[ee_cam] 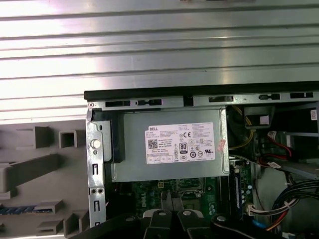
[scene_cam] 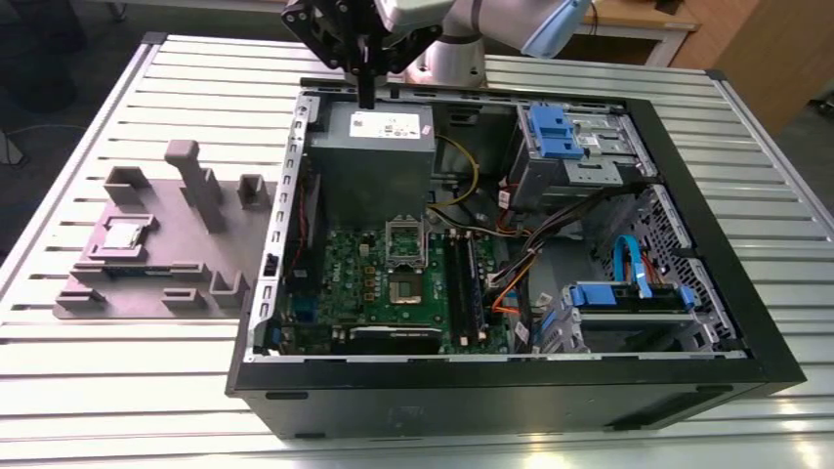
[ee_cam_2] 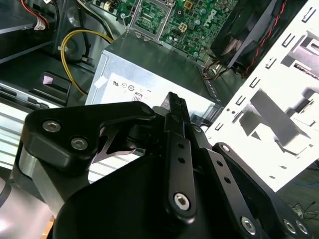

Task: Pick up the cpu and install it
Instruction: 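Reach for the cpu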

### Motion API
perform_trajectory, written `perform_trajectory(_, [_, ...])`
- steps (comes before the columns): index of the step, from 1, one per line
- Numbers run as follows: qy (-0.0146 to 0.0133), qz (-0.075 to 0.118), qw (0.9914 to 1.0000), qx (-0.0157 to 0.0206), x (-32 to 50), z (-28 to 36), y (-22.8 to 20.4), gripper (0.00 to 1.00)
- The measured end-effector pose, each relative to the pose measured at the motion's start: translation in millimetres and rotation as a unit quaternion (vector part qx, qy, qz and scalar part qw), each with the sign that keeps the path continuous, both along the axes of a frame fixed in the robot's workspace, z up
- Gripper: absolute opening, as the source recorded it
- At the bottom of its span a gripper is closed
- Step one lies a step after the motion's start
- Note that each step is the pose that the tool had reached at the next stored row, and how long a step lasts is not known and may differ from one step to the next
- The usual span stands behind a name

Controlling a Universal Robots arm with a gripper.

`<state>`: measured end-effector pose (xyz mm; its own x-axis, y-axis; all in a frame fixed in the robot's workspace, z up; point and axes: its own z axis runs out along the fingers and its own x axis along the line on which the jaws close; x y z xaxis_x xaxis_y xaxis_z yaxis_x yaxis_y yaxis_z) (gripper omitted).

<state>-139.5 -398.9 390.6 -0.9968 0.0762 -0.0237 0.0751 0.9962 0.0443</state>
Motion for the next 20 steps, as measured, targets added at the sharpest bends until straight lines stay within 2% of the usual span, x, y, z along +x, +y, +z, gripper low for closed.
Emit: perform_trajectory(20, [0.0001,0.000,1.00000,0.0000,-4.8,-1.0,0.0,0.11])
